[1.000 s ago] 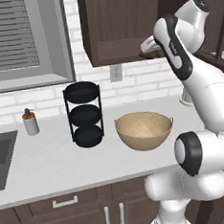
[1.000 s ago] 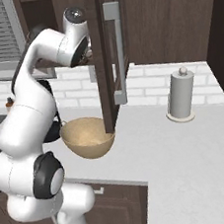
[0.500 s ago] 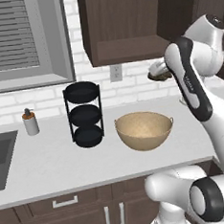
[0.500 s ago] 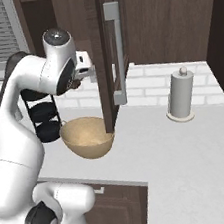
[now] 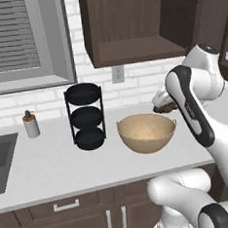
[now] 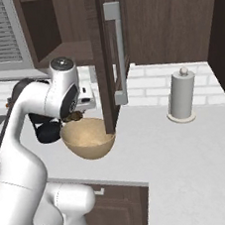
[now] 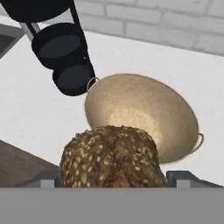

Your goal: Open the cabinet, pick up the bread from the cabinet and place it in the basket. Then move the basket to the dining counter.

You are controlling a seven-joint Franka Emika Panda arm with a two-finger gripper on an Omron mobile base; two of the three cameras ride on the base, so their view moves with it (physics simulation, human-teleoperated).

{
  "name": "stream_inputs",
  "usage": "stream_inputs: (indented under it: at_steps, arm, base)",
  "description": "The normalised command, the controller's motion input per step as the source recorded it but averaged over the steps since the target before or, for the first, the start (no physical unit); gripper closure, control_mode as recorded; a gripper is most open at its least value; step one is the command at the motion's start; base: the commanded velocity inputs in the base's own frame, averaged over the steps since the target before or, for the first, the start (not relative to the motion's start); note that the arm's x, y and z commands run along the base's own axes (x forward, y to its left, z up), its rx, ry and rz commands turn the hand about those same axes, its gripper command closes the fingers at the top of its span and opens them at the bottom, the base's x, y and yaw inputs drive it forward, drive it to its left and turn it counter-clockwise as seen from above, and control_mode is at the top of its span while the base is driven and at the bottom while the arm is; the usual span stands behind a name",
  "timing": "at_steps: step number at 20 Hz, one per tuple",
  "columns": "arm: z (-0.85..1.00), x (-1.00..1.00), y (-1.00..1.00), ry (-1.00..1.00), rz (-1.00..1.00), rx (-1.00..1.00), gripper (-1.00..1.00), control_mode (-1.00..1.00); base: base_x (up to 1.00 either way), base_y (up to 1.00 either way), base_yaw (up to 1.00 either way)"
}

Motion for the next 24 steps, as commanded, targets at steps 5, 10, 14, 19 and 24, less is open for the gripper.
stream_inputs:
  at_steps: [5,10,14,19,24]
  arm:
    - [-0.73,0.12,0.0,0.2,0.0,0.0,1.0,-1.0]
    - [-0.48,0.21,0.0,0.12,0.0,0.0,1.0,-1.0]
    - [-0.25,0.32,0.0,0.02,0.0,0.0,1.0,-1.0]
    - [-0.4,0.34,0.0,0.07,0.0,0.0,1.0,-1.0]
    - [-0.29,0.4,0.0,0.06,0.0,0.0,1.0,-1.0]
  base:
    - [0.0,0.0,0.0]
    - [0.0,0.0,0.0]
    - [0.0,0.0,0.0]
    - [0.0,0.0,0.0]
    - [0.0,0.0,0.0]
